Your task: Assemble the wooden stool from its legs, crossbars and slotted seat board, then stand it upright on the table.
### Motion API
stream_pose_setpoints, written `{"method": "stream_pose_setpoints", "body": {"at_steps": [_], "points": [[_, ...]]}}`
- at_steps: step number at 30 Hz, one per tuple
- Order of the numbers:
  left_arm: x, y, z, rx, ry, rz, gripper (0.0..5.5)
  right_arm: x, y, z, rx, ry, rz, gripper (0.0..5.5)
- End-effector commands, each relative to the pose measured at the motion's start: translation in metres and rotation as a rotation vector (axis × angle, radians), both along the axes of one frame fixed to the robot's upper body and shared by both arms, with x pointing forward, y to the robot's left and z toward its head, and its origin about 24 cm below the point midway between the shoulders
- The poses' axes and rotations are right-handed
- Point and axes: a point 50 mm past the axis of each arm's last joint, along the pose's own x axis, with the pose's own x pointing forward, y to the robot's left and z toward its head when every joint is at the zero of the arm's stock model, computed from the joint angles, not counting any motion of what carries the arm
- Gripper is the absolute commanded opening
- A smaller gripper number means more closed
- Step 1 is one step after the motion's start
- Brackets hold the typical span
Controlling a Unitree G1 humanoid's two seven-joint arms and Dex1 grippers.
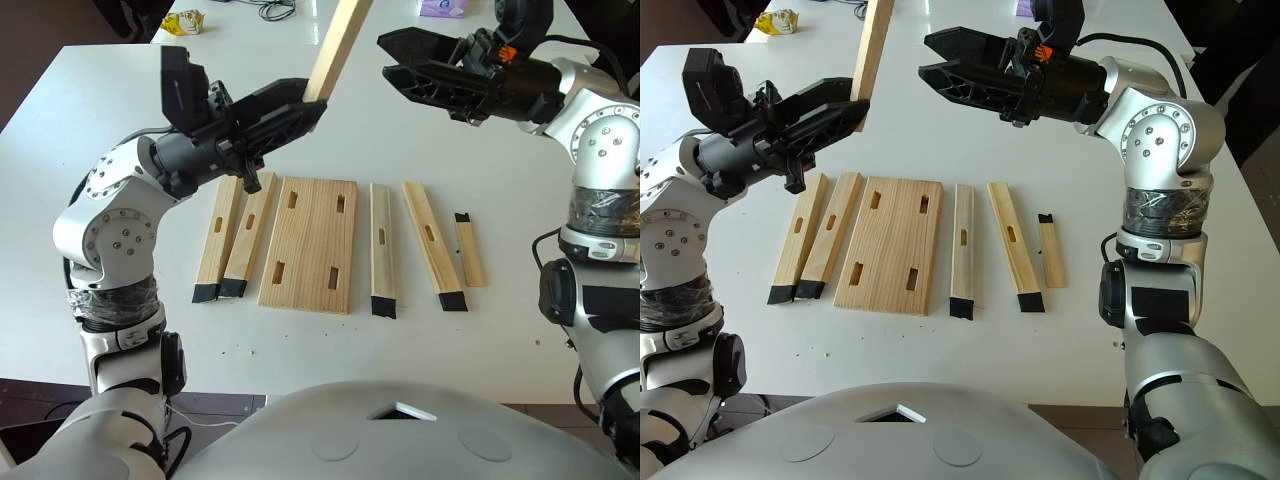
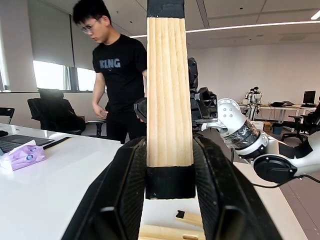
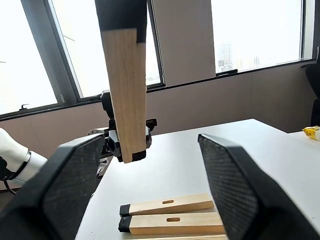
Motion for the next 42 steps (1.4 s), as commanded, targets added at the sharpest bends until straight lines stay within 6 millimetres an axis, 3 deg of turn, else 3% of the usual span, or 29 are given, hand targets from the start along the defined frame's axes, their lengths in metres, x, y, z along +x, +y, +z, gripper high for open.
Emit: {"method": "stream_pose_setpoints", "body": {"at_steps": [1,18,33,42], "points": [[0.001,0.0,-0.006,0.066,0.001,-0.015,1.3,-0.002,0.008,0.011,0.012,-0.044,0.054,3.46],[-0.002,-0.004,-0.019,0.112,0.008,-0.065,1.3,-0.009,0.01,0.015,0.013,-0.075,0.1,3.46],[-0.004,-0.006,-0.019,0.106,-0.003,-0.07,1.3,-0.015,0.012,0.008,0.014,-0.005,0.135,1.33],[0.001,0.002,-0.02,0.12,0.002,-0.027,1.3,-0.019,0.011,0.008,0.026,0.008,0.116,1.33]]}}
